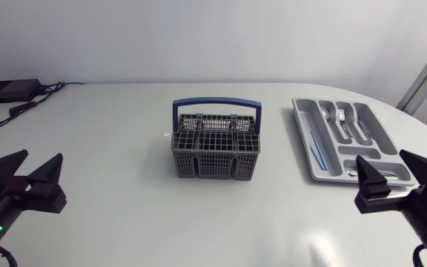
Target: Unload the cutlery basket into the drawer organizer.
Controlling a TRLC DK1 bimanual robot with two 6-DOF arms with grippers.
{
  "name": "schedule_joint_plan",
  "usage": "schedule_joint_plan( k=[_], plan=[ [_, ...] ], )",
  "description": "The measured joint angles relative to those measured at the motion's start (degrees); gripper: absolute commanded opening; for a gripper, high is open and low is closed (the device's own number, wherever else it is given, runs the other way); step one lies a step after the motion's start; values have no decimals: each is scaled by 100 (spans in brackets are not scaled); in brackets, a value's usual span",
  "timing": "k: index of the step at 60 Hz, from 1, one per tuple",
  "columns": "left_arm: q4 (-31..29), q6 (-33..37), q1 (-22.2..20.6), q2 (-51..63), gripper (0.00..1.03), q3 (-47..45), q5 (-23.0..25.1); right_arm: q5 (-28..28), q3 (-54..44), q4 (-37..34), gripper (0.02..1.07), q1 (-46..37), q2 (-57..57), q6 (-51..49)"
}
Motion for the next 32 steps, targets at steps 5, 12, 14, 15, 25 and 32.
schedule_joint_plan(
  k=[5, 12, 14, 15, 25, 32],
  plan=[
    [153, -114, 39, -214, 98, -269, 42, -20, -203, 103, 102, -22, -195, 166],
    [402, -273, 103, -535, 98, -649, 70, -92, -494, 227, 102, -74, -474, 393],
    [476, -310, 120, -625, 98, -754, 81, -111, -570, 267, 102, -79, -551, 472],
    [514, -332, 127, -673, 98, -815, 83, -114, -616, 289, 102, -85, -595, 511],
    [570, -417, 151, -815, 98, -977, 87, -131, -756, 299, 102, -111, -715, 638],
    [570, -435, 151, -820, 98, -977, 87, -131, -756, 299, 102, -111, -726, 640]
  ],
)
